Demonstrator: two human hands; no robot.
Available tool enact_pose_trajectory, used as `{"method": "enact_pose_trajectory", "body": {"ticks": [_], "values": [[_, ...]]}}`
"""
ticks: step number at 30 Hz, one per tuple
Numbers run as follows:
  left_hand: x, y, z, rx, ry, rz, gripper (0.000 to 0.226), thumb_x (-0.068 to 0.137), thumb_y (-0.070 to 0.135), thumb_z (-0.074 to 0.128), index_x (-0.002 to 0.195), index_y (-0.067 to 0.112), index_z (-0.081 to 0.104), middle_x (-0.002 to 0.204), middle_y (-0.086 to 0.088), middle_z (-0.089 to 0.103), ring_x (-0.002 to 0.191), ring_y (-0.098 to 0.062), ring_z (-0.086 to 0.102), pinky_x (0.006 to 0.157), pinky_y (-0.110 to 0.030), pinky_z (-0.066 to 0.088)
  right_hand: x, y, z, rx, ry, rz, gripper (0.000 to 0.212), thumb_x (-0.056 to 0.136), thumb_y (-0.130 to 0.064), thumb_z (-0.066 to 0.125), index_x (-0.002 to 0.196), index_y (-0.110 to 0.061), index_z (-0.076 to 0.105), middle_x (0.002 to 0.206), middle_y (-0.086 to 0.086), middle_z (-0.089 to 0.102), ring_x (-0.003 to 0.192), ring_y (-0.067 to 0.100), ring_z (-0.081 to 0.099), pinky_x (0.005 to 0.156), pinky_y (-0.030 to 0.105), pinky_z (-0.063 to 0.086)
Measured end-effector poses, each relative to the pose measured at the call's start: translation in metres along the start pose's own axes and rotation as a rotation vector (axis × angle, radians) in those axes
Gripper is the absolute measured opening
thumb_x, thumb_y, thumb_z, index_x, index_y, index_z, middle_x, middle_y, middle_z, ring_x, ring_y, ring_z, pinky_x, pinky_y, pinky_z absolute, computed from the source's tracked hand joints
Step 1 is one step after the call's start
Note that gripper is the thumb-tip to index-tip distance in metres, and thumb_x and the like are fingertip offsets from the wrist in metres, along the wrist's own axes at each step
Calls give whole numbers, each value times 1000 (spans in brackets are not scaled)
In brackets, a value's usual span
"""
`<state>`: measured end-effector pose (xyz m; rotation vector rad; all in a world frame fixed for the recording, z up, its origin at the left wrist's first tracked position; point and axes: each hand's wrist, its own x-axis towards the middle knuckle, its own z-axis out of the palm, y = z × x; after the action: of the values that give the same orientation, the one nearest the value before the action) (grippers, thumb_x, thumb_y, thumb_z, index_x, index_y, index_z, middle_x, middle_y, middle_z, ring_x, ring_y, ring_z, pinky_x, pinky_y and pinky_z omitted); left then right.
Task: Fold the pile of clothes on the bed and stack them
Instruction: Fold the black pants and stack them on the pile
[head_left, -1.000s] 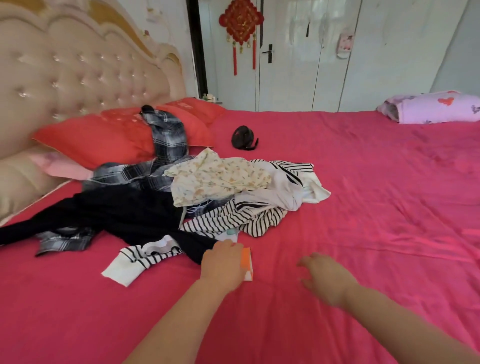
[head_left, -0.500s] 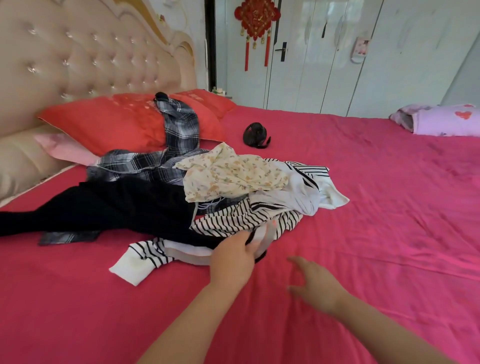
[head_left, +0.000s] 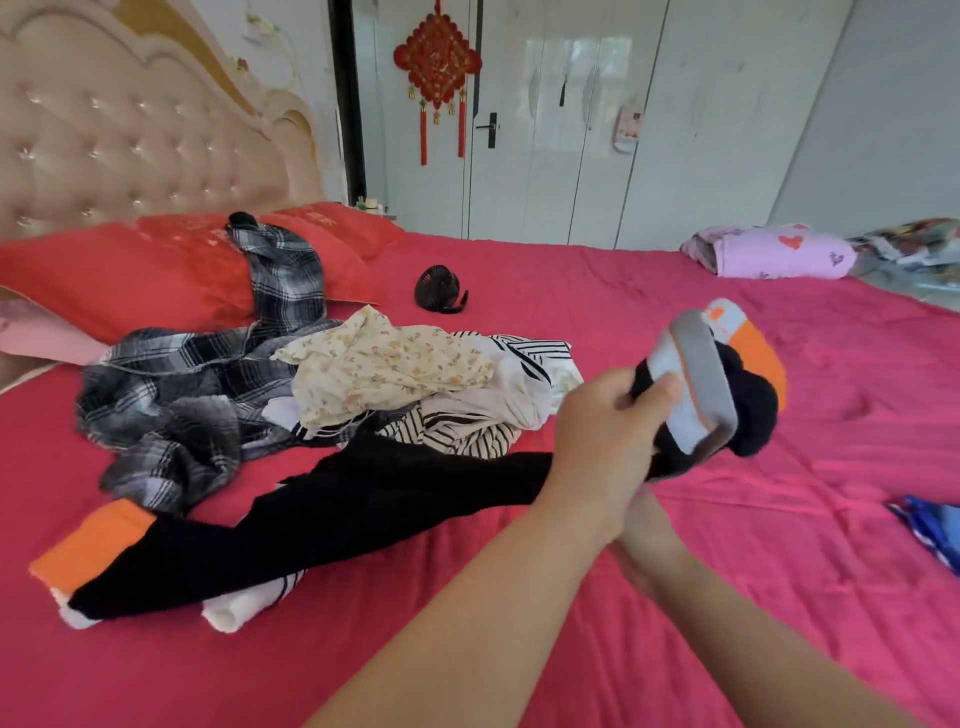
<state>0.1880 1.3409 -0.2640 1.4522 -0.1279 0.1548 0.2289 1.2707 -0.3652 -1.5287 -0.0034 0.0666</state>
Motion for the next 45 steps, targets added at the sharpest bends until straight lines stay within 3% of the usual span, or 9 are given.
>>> {"method": "enact_pose_trajectory", "body": {"ticks": [3, 7, 14, 20, 25, 30, 35, 39, 45], "values": [[11, 17, -12, -177, 92, -50, 16, 92, 15, 56, 95, 1, 63, 92, -15, 61, 90, -20, 59, 86, -41, 54, 5, -23, -50, 61, 244, 50, 17, 92, -5, 46, 89, -16, 58, 76, 3, 61, 55, 10, 57, 49, 24, 51], [16, 11, -14, -326, 126, -175, 16, 93, 15, 55, 105, 5, 61, 114, -17, 64, 106, -26, 62, 83, -33, 54, 9, -77, -121, -450, 619, -244, 8, 86, -19, 56, 89, -11, 60, 81, 10, 58, 76, 25, 55, 68, 39, 46], [11, -39, -16, -516, 283, -345, 26, 95, 15, 51, 121, 18, 50, 107, -9, 64, 75, -16, 68, 63, -28, 53, -28, -109, -130, -779, 521, -643, 14, 78, -13, 68, 86, -16, 57, 74, -6, 56, 70, 15, 50, 57, 23, 25], [-32, -113, -44, 42, 281, -722, 29, 92, 3, 44, 118, 10, 54, 92, -14, 61, 72, -26, 59, 57, -35, 53, -62, -17, -133, -1074, -354, -162, 38, 76, -30, 73, 111, -21, 62, 101, -8, 65, 95, 5, 59, 79, 15, 41], [-54, -135, -55, 817, 229, -341, 12, 93, 19, 49, 91, 11, 57, 89, -9, 58, 94, -32, 55, 84, -44, 46, -61, 21, -185, -1026, -36, -45, 33, 82, -12, 63, 114, -16, 64, 113, -7, 64, 105, 6, 57, 83, 3, 34], [-52, -131, -37, 987, 32, 72, 51, 88, 36, 58, 135, 21, 45, 143, 2, 39, 134, -15, 31, 112, -30, 22, -56, 29, -233, -933, 65, 96, 31, 85, -13, 65, 116, -12, 63, 120, 2, 64, 103, 12, 59, 91, 20, 40], [-45, -147, -20, 1272, -507, -154, 107, 68, 69, 60, 148, 35, -2, 155, 6, 18, 145, -15, 5, 116, -46, -3, -52, 36, -241, -1053, -206, 123, 77, 71, -24, 77, 139, -21, 42, 128, -3, 55, 113, 11, 54, 99, 21, 38], [-49, -166, -25, 1584, -642, -168, 126, 61, 68, 66, 147, 25, -15, 146, -2, 32, 140, -22, 19, 113, -54, -6, -45, 44, -246, -1523, -321, 28, 83, 72, -44, 71, 143, -35, 29, 134, -7, 45, 125, 12, 42, 103, 29, 36], [-49, -173, -34, 1722, -667, -83, 43, 81, 42, 62, 112, 14, 53, 116, -6, 54, 107, -25, 51, 85, -35, 37, -39, 53, -242, -1797, -254, 0, 30, 83, -35, 51, 112, -35, 56, 110, -6, 56, 108, 16, 54, 84, 32, 46]]}}
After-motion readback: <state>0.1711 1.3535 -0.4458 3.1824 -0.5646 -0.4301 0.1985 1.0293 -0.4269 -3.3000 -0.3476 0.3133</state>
